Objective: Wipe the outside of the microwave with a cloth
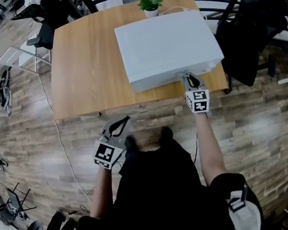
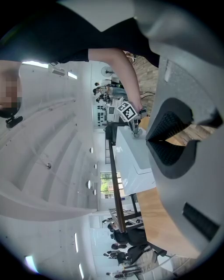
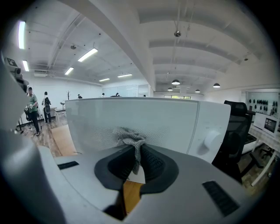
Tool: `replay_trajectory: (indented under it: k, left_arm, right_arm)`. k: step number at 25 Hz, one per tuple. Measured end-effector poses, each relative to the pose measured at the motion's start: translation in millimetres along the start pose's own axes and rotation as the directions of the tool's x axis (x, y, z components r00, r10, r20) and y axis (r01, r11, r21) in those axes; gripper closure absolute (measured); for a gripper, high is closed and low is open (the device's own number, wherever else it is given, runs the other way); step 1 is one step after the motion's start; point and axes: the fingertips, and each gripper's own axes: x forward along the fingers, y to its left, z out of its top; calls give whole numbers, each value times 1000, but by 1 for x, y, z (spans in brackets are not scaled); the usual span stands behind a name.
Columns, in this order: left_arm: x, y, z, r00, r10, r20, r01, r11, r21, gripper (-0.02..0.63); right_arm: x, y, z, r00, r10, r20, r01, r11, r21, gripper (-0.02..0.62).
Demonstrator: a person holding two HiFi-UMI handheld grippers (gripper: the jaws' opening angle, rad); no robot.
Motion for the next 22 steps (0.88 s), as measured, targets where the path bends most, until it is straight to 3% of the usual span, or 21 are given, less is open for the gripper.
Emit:
replay_trajectory:
  k: [22]
  left_arm:
    - [-51, 32, -28, 998, -50, -43, 50, 999, -2, 603]
  right_arm:
    - [24, 105, -7, 999, 23, -30, -21, 998, 63, 568]
